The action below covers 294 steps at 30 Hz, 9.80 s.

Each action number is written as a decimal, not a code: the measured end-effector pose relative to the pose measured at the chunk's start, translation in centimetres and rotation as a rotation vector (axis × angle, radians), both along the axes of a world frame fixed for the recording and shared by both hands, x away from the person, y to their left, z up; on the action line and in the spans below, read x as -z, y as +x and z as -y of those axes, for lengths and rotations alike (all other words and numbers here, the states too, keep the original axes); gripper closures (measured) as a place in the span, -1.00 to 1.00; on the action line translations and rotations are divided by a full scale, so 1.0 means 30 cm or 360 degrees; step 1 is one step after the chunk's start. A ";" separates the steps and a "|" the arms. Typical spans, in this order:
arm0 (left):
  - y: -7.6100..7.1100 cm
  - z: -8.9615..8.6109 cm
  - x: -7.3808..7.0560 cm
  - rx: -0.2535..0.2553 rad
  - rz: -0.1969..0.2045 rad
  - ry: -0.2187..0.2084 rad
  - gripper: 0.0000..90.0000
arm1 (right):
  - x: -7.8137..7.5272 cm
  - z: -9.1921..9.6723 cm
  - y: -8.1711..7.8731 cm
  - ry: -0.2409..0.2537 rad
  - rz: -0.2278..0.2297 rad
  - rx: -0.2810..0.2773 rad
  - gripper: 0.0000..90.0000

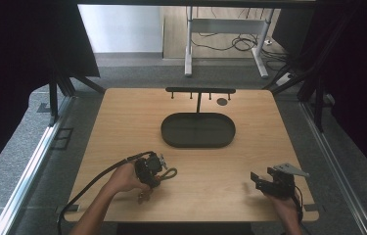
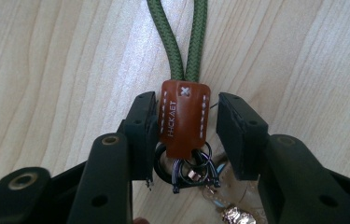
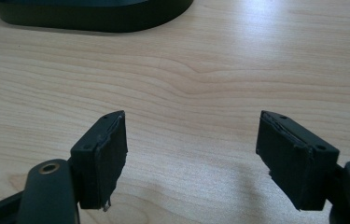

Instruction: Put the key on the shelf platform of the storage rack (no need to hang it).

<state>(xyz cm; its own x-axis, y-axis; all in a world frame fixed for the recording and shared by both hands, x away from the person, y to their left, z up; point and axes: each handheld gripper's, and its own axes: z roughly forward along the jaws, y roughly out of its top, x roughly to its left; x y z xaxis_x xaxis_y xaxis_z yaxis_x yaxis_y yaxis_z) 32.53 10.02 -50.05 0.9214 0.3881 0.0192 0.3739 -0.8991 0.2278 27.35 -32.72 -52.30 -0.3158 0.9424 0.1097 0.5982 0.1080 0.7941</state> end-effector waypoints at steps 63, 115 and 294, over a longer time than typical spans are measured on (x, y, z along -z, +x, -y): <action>0.079 -0.073 -0.350 0.0036 0.0073 -0.0459 0.50 | 0.001 0.001 0.001 -0.0003 0.0002 0.0013 -0.42; 0.305 0.067 -0.486 0.0007 0.0101 -0.0445 0.49 | 0.006 -0.002 0.005 0.0003 0.0004 -0.0002 -0.42; 0.084 -0.078 -0.287 0.0001 0.0142 -0.0486 0.15 | 0.014 -0.003 0.000 -0.0049 -0.0013 -0.0015 -0.41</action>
